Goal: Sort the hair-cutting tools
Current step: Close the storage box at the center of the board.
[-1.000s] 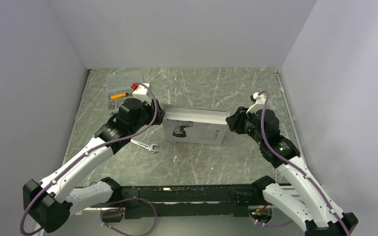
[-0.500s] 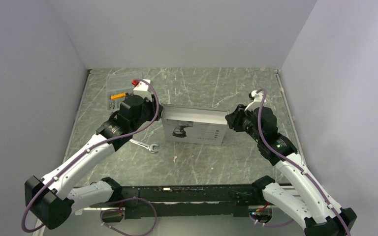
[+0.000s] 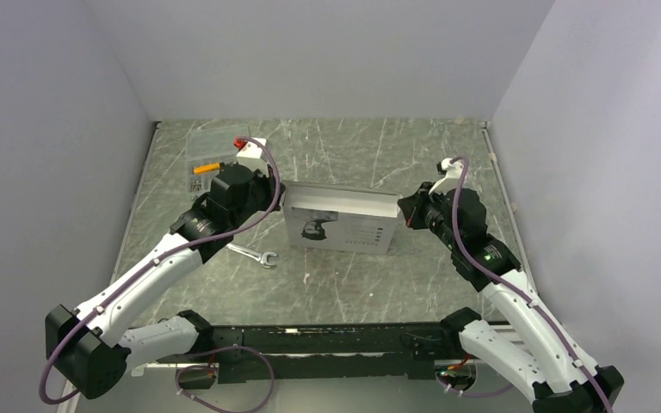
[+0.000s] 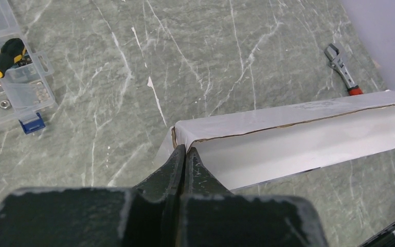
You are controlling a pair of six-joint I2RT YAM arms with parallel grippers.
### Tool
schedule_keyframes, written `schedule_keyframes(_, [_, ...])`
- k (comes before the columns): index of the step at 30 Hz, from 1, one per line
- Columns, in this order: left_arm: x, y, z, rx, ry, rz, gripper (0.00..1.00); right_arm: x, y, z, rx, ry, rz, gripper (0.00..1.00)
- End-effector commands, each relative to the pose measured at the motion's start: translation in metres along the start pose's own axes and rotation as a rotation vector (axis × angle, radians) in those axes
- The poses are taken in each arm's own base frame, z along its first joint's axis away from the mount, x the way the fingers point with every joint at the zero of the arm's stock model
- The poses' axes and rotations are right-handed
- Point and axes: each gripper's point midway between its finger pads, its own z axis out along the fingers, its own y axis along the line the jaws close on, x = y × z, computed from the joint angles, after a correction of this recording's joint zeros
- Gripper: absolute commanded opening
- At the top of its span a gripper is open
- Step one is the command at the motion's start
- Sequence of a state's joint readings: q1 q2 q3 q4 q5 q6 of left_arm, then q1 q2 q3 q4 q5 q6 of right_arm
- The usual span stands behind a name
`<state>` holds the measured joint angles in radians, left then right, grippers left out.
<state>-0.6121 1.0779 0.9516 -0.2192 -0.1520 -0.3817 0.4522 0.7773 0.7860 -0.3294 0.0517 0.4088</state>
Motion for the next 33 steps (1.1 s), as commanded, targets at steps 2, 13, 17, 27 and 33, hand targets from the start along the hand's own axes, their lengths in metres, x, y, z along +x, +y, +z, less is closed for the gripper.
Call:
schedule_keyframes(2, [-0.009,-0.010,0.000,0.041,-0.019,-0.021,0.00,-0.005,0.001,-0.004,-0.016,-0.045,0.008,0.00])
schedule_keyframes(13, [0.042,-0.001,0.001,0.046,0.071,-0.082,0.00,0.038,-0.008,-0.002,-0.020,0.040,0.047,0.00])
schedule_keyframes(17, [0.058,0.001,0.002,0.049,0.096,-0.103,0.00,0.044,-0.010,-0.003,-0.011,0.058,0.049,0.00])
schedule_keyframes(27, [0.075,0.007,0.000,0.040,0.130,-0.099,0.00,0.040,-0.009,-0.010,-0.009,0.075,0.027,0.18])
schedule_keyframes(33, [0.058,0.005,-0.013,0.042,0.100,-0.085,0.40,0.018,-0.001,-0.023,-0.024,0.036,0.013,0.47])
